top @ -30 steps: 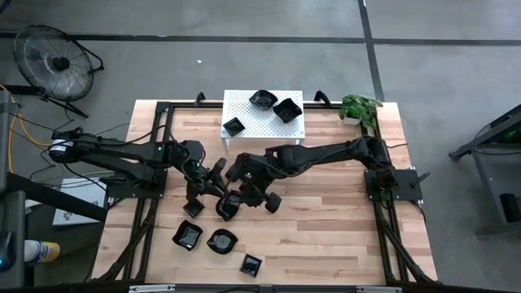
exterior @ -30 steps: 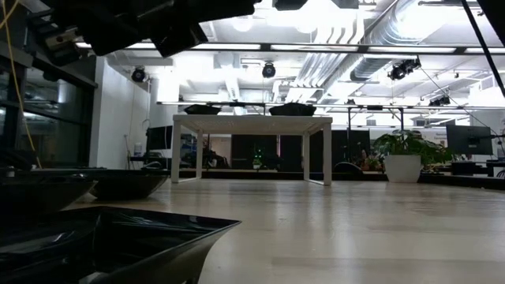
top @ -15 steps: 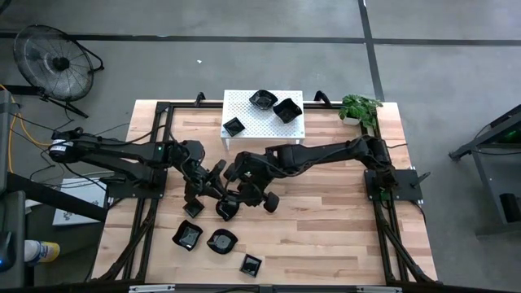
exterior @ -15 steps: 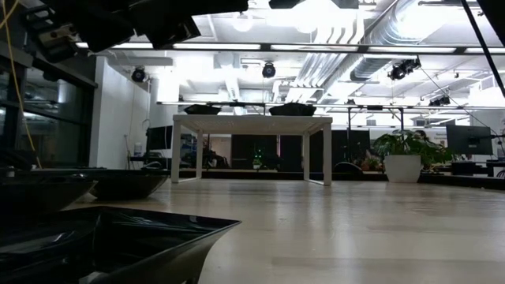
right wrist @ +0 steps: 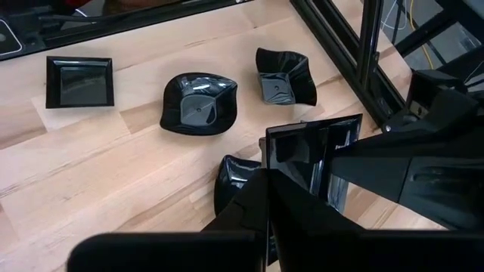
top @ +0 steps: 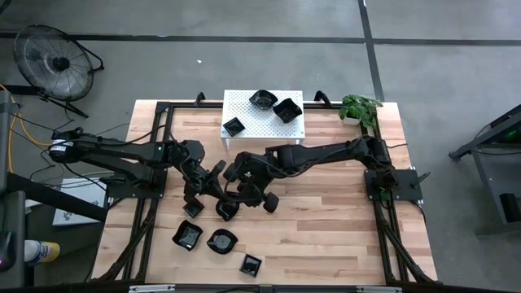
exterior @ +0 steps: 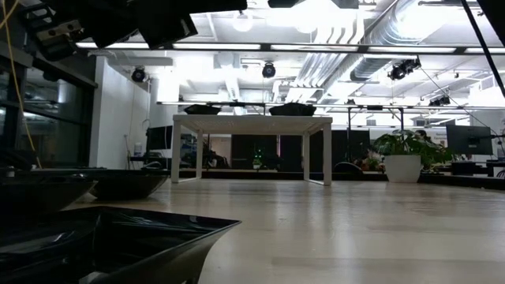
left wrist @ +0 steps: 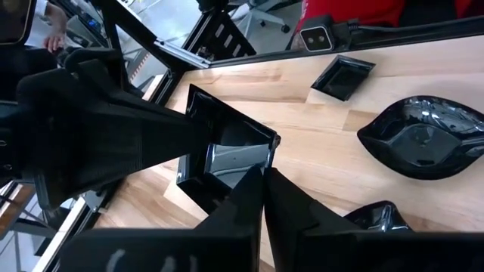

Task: Pick & Place Mini shaped plates
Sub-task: Stack the black square plate on top of the black square plate on the shelf

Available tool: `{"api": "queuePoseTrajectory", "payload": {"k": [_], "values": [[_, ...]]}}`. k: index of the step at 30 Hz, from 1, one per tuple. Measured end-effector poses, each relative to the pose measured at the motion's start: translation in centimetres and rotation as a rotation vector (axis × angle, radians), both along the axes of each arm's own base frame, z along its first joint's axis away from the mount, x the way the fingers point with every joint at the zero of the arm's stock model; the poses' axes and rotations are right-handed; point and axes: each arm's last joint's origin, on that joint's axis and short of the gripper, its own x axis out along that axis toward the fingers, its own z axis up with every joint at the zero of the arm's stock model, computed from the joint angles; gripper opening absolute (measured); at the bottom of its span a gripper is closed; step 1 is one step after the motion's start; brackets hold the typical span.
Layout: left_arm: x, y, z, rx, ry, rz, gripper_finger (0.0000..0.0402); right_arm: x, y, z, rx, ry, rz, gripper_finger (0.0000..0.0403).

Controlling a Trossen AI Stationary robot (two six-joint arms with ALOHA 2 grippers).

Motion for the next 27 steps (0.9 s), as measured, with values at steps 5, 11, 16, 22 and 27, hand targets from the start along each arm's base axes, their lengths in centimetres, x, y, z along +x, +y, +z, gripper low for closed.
{"api": "queuePoseTrajectory", "payload": {"k": [5, 11, 16, 22, 27], "values": [[0.0, 0.0, 0.0, 0.004, 0.0, -0.001, 0.0002, 0.0, 0.0, 0.0, 0.008, 0.001, -0.01, 0.0], [-0.1, 0.0, -0.1, 0.005, 0.005, -0.004, 0.0001, 0.1, 0.0, 0.1, 0.0, -0.001, -0.047, 0.0012], [-0.1, 0.0, -0.1, 0.005, 0.009, -0.001, 0.0001, 0.1, -0.1, 0.0, 0.004, 0.013, -0.1, 0.0067], [0.0, 0.1, -0.1, 0.031, 0.01, 0.047, 0.0, -0.3, -0.1, 0.5, -0.052, 0.018, -0.199, 0.0131], [0.2, 0.4, -0.1, 0.073, 0.007, 0.142, 0.0, -1.9, -0.4, 2.5, -0.142, 0.012, -0.321, 0.0148]]}}
